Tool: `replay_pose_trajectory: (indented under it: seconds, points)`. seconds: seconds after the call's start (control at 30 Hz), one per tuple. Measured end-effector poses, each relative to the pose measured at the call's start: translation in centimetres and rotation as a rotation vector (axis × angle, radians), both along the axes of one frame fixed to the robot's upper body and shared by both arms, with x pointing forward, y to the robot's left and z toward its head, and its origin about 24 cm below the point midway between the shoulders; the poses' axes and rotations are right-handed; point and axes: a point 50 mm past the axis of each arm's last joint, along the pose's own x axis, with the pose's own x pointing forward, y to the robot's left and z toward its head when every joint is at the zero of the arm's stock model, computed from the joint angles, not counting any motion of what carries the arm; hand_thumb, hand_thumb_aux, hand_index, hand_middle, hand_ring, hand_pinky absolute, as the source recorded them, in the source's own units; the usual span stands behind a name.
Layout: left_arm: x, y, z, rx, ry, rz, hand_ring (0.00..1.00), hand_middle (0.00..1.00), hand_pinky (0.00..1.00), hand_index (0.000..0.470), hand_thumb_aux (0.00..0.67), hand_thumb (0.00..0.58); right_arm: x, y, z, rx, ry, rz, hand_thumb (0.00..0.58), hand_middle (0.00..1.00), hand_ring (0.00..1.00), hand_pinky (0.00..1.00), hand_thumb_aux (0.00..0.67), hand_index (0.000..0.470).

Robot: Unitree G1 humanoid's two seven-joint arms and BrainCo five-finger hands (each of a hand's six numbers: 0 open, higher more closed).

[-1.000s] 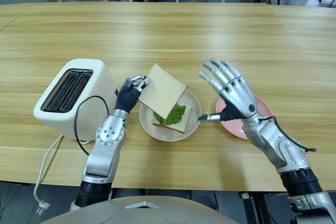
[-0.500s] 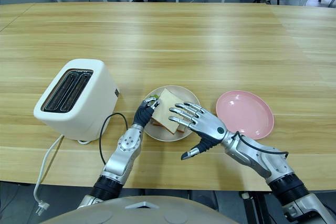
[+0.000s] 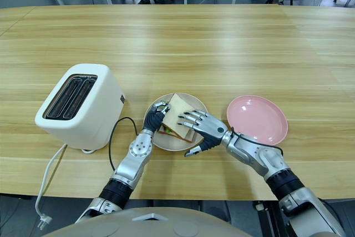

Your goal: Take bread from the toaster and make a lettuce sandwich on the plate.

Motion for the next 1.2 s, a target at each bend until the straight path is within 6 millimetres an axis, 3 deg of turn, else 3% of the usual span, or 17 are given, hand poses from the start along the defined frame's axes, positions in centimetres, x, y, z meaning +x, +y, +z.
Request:
replay_pose_trajectory:
  seconds: [0.13, 0.17, 0.2, 0.23, 0.37, 0.4, 0.43, 0.47, 0.5, 0.53, 0.63, 0.73, 0.9, 1.13, 1.17, 1.2]
  points:
    - [0.3, 0.0, 0.1, 0.073, -0.021, 0.010, 1.00, 1.00, 1.00, 0.460, 0.670, 0.580, 1.2, 0.3, 0.5, -0.022, 0.047, 0.003, 0.000, 0.00, 0.00, 0.00, 0.000, 0.000]
    - [0.4, 0.0, 0.1, 0.102, -0.025, 0.011, 1.00, 1.00, 1.00, 0.391, 0.570, 0.567, 1.4, 0.3, 0.5, -0.028, 0.057, 0.004, 0.000, 0.00, 0.00, 0.00, 0.000, 0.000]
    - [0.5, -0.1, 0.3, 0.138, -0.034, 0.008, 1.00, 1.00, 1.00, 0.391, 0.570, 0.567, 1.6, 0.3, 0.6, -0.030, 0.069, 0.003, 0.000, 0.00, 0.00, 0.00, 0.000, 0.000]
    - [0.6, -0.3, 0.4, 0.198, -0.050, 0.004, 1.00, 1.00, 1.00, 0.000, 0.000, 0.000, 1.8, 0.3, 0.8, -0.039, 0.084, 0.003, 0.000, 0.00, 0.00, 0.00, 0.000, 0.000]
    - [0.7, -0.2, 1.9, 0.514, -0.172, -0.038, 1.00, 1.00, 1.00, 0.000, 0.000, 0.000, 2.6, 0.3, 1.5, -0.058, 0.126, 0.000, 0.000, 0.00, 0.00, 0.00, 0.000, 0.000]
    - [0.6, -0.3, 2.5, 0.599, -0.212, -0.045, 0.87, 0.87, 0.87, 0.000, 0.000, 0.000, 2.7, 0.2, 1.7, -0.056, 0.133, 0.000, 0.000, 0.00, 0.00, 0.00, 0.000, 0.000]
    - [0.6, -0.1, 3.3, 0.680, -0.255, -0.048, 0.87, 0.87, 0.87, 0.000, 0.000, 0.000, 2.8, 0.3, 1.9, -0.051, 0.135, 0.003, 0.000, 0.00, 0.00, 0.00, 0.000, 0.000]
    - [0.6, 0.2, 4.3, 0.757, -0.298, -0.042, 0.45, 0.45, 0.45, 0.000, 0.000, 0.000, 2.8, 0.4, 2.1, -0.049, 0.139, 0.012, 0.000, 0.00, 0.00, 0.00, 0.000, 0.000]
    - [0.5, 0.4, 5.3, 0.818, -0.336, -0.033, 0.18, 0.18, 0.18, 0.000, 0.000, 0.000, 2.8, 0.4, 2.3, -0.048, 0.138, 0.018, 0.000, 0.00, 0.00, 0.00, 0.000, 0.000]
    - [0.4, 0.6, 6.3, 0.863, -0.375, -0.018, 0.00, 0.00, 0.00, 0.000, 0.000, 0.000, 2.8, 0.4, 2.4, -0.049, 0.139, 0.021, 0.000, 0.00, 0.00, 0.00, 0.000, 0.000]
    - [-0.5, 0.9, 11.1, 0.943, -0.563, 0.051, 0.00, 0.00, 0.00, 0.000, 0.000, 0.000, 2.2, 0.1, 0.9, -0.103, 0.216, 0.014, 0.000, 0.00, 0.00, 0.00, 0.000, 0.000]
    - [-1.5, 2.1, 14.5, 0.985, -0.665, 0.136, 0.00, 0.00, 0.00, 0.000, 0.000, 0.000, 2.2, 0.3, 0.9, -0.113, 0.218, 0.022, 0.000, 0.00, 0.00, 0.00, 0.000, 0.000]
    - [-2.9, 5.5, 16.0, 1.016, -0.629, 0.239, 0.00, 0.00, 0.00, 0.000, 0.000, 0.000, 2.2, 0.2, 0.8, -0.115, 0.221, 0.023, 0.000, 0.00, 0.00, 0.00, 0.000, 0.000]
    - [-3.8, 7.7, 16.3, 0.939, -0.604, 0.282, 0.00, 0.00, 0.00, 0.000, 0.000, 0.000, 2.1, 0.1, 1.0, -0.070, 0.210, 0.020, 0.000, 0.00, 0.00, 0.00, 0.000, 0.000]
    - [-4.0, 7.8, 16.6, 0.887, -0.616, 0.276, 0.00, 0.00, 0.00, 0.000, 0.000, 0.000, 2.1, 0.1, 1.1, -0.027, 0.217, 0.014, 0.128, 0.00, 0.00, 0.00, 0.079, 0.054]
    - [-4.3, 7.9, 16.8, 0.832, -0.625, 0.262, 0.69, 0.69, 0.69, 0.446, 0.649, 0.579, 1.9, 0.2, 1.1, 0.032, 0.229, 0.009, 0.539, 0.00, 0.00, 0.00, 0.491, 0.337]
